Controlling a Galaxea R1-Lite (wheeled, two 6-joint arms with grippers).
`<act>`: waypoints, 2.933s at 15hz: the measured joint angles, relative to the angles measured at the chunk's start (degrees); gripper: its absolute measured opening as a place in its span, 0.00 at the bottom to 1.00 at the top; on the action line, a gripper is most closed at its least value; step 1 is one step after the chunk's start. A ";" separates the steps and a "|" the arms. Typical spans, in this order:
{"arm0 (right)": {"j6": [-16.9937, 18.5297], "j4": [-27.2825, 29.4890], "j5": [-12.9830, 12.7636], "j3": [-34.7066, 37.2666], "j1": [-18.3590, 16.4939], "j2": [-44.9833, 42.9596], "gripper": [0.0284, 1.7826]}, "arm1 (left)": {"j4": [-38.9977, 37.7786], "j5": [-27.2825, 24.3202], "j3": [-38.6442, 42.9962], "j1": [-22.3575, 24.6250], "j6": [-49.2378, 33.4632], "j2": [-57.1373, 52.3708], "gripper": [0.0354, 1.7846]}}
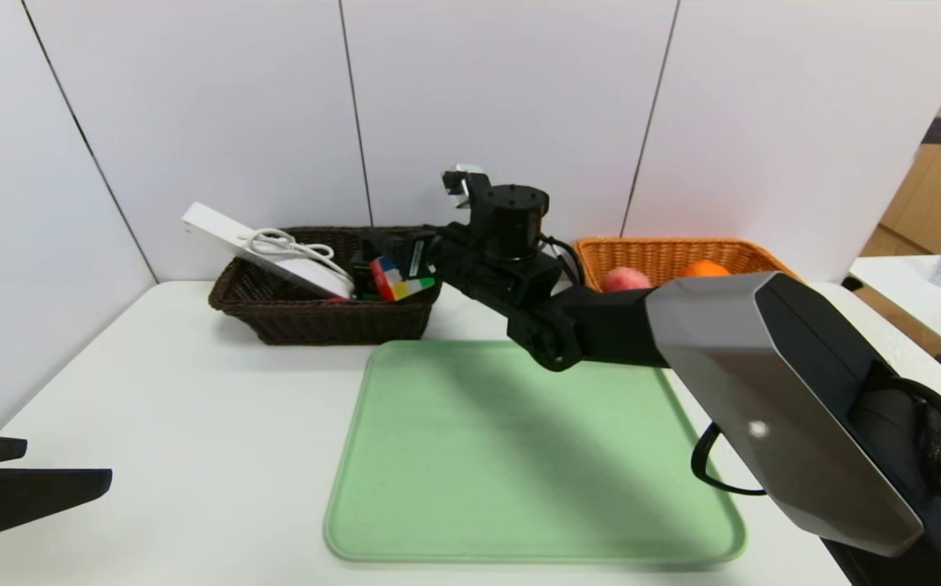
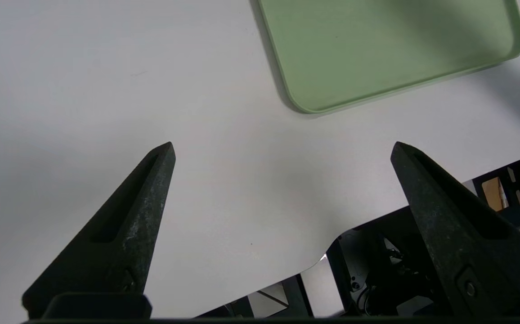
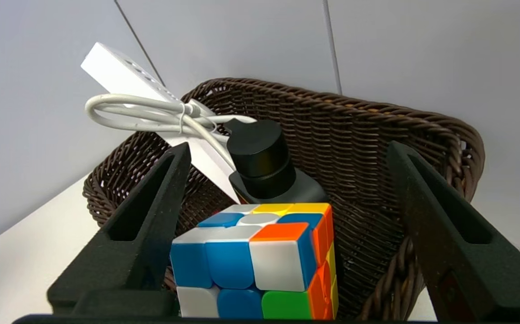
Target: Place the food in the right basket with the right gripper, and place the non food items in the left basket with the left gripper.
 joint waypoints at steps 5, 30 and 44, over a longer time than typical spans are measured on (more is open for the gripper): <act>-0.67 0.71 -1.73 0.13 0.00 -5.90 0.90 | -0.88 1.68 0.05 0.06 -0.20 -0.60 0.94; -11.65 75.20 -17.46 49.40 -37.16 -87.86 0.95 | -2.12 15.03 8.90 12.98 -1.27 -27.45 0.94; -22.52 55.66 -10.24 84.35 -38.94 -140.41 0.95 | -14.14 15.29 32.11 14.08 14.71 -57.36 0.94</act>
